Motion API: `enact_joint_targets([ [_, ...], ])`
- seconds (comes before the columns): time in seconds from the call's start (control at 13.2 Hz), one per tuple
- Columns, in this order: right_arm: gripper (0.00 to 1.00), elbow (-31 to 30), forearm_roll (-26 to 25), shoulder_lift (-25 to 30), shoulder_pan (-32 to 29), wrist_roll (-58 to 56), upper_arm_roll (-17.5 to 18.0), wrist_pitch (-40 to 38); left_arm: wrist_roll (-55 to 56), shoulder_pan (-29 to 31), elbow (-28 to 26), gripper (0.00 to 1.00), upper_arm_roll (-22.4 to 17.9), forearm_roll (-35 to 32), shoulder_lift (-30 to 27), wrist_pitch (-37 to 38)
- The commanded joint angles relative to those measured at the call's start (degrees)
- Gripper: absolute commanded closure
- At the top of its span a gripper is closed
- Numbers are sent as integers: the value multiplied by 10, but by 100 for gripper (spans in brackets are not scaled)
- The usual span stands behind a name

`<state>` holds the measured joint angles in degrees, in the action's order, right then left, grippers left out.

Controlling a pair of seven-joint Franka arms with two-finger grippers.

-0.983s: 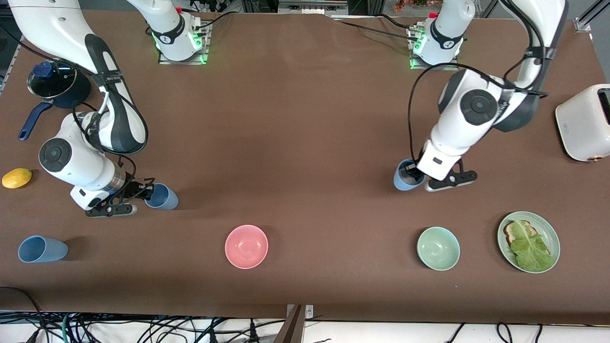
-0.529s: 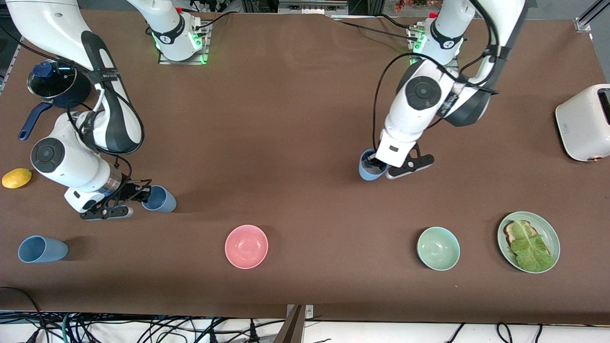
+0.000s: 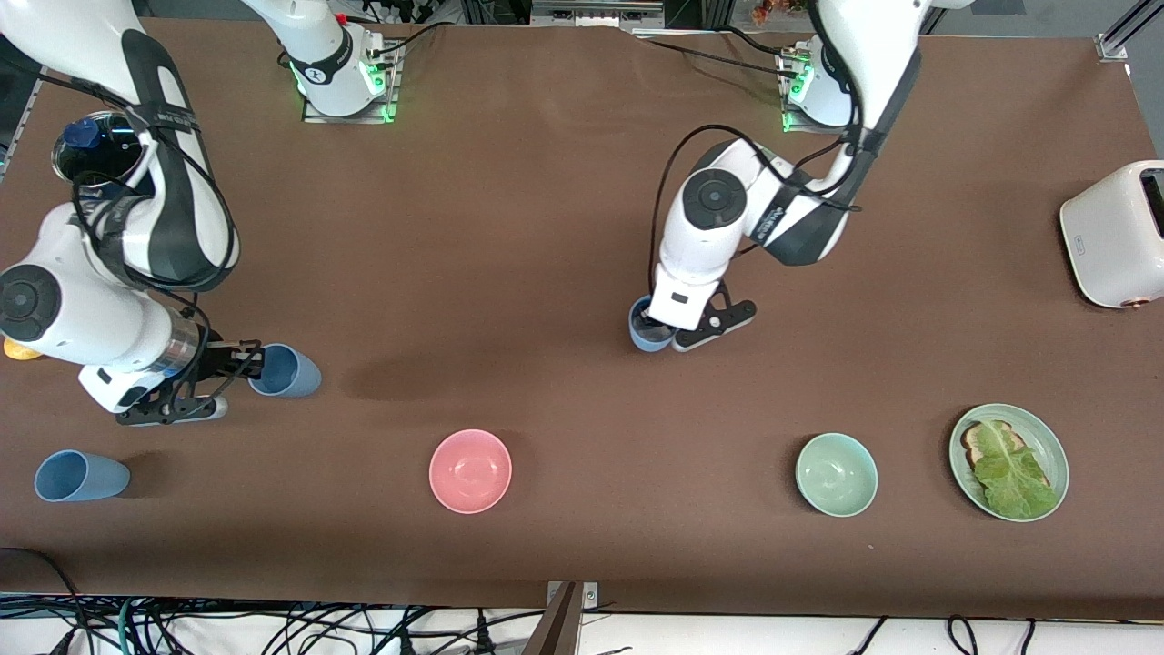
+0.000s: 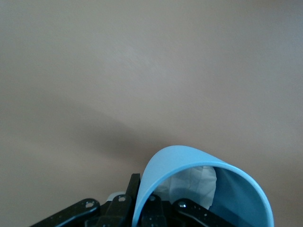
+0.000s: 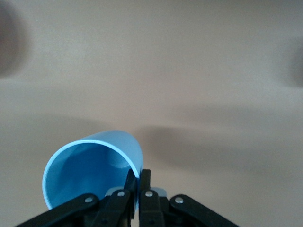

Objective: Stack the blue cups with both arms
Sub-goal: 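Carry the left gripper's cup to the table middle while the right gripper lifts its cup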

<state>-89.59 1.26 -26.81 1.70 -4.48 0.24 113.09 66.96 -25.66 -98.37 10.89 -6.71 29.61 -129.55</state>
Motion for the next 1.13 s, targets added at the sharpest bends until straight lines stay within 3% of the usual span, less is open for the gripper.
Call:
enact_joint_targets([
  [0.0,100,64,-18,5,1,-5,0,-87,45,-37,83,100,-11,-3,71,4],
  [0.3,100,124,-28,12,14,17,3,-175,48,-44,113,100,-11,-5,120,-11],
  [0.68,100,129,-22,28,51,66,5,-187,49,-46,114,100,-11,-3,141,-45],
  [0.76,100,129,-21,30,58,79,5,-193,51,-44,115,94,-11,-1,139,-45],
  [0.91,100,129,-21,33,69,95,5,-193,61,-44,118,46,-11,0,136,-45],
  [1.06,100,129,-20,33,76,101,5,-193,99,-44,131,13,-10,-1,135,-44],
])
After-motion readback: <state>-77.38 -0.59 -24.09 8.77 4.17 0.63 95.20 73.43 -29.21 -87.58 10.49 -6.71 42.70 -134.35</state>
